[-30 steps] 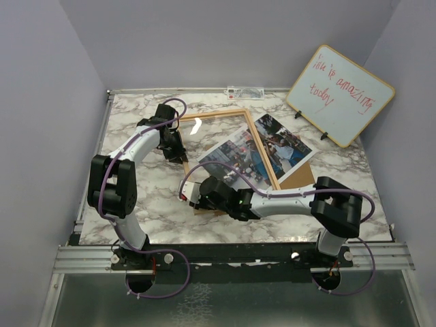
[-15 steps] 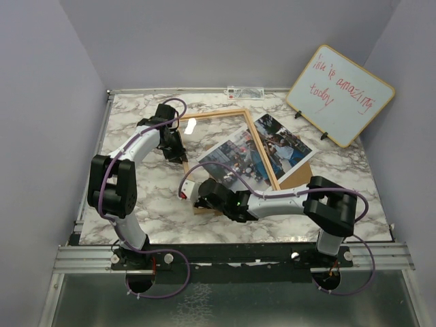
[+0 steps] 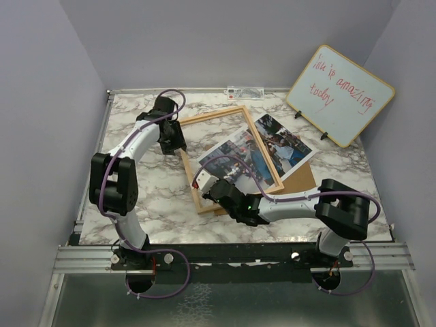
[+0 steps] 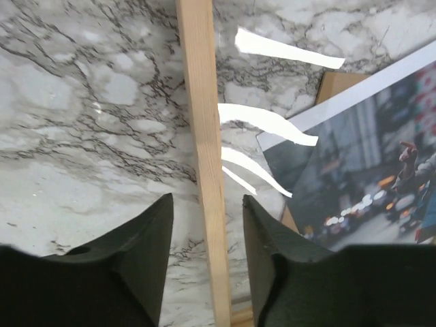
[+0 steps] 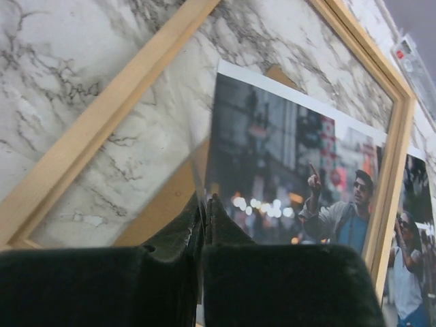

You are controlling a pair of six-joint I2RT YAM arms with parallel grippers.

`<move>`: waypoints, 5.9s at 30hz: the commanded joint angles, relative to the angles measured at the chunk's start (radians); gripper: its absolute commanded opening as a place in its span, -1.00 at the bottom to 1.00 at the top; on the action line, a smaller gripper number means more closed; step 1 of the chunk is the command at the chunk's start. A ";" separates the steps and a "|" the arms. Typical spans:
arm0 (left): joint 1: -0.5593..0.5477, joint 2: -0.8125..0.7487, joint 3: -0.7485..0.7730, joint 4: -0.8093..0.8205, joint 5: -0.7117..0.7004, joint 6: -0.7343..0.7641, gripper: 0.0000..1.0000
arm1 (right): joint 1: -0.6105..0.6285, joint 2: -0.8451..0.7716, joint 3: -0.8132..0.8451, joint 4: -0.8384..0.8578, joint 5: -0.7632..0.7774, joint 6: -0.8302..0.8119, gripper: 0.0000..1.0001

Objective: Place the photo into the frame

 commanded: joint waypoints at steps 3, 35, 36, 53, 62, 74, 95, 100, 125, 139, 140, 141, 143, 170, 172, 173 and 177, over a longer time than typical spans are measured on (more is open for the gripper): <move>0.019 0.007 0.074 -0.005 -0.113 0.014 0.12 | 0.006 0.007 -0.019 0.138 0.168 0.020 -0.99; -0.003 -0.240 -0.513 0.626 0.408 -0.787 0.10 | -0.005 -0.014 0.073 0.103 0.103 0.079 -0.99; -0.003 -0.240 -0.524 0.649 0.408 -0.804 0.03 | -0.005 -0.014 0.076 0.100 0.097 0.081 -0.99; -0.004 -0.270 -0.415 0.495 0.403 -0.631 -1.00 | -0.014 -0.221 0.073 -0.089 -0.039 0.105 0.28; -0.004 -0.308 -0.305 0.341 0.432 -0.462 -1.00 | -0.079 -0.422 0.103 -0.209 -0.147 0.220 0.64; -0.004 -0.352 -0.152 0.136 0.374 -0.322 -1.00 | -0.423 -0.300 0.113 -0.386 -0.088 0.635 0.64; 0.011 -0.253 -0.111 0.126 0.340 -0.262 -1.00 | -0.585 -0.007 0.144 -0.681 -0.410 0.694 0.14; 0.027 -0.259 -0.141 0.127 0.363 -0.192 -1.00 | -0.585 0.026 0.164 -0.737 -0.348 0.730 -0.09; 0.032 -0.304 -0.495 0.378 0.276 -0.025 0.03 | -0.591 0.098 0.181 -0.740 -0.362 0.829 -0.24; 0.167 -0.069 -0.440 0.547 0.506 -0.134 0.20 | -0.646 0.095 0.170 -0.701 -0.462 0.737 -0.22; 0.167 -0.043 -0.421 0.547 0.516 -0.133 0.16 | -0.649 0.096 0.170 -0.698 -0.466 0.728 -0.23; 0.168 -0.019 -0.402 0.547 0.520 -0.130 0.12 | -0.650 0.098 0.169 -0.695 -0.473 0.719 -0.23; 0.167 0.018 -0.373 0.547 0.521 -0.128 0.04 | -0.655 0.106 0.171 -0.692 -0.486 0.707 -0.23; 0.144 -0.003 -0.279 0.445 0.496 0.039 -1.00 | -0.747 0.181 0.323 -0.714 -0.525 0.782 0.22; 0.130 -0.008 -0.281 0.439 0.486 0.040 -1.00 | -0.747 0.220 0.369 -0.729 -0.497 0.767 0.15; 0.125 -0.011 -0.280 0.435 0.478 0.040 -1.00 | -0.748 0.240 0.385 -0.731 -0.490 0.763 0.10; 0.107 -0.029 -0.270 0.416 0.448 0.037 -1.00 | -0.749 0.298 0.420 -0.738 -0.515 0.765 -0.13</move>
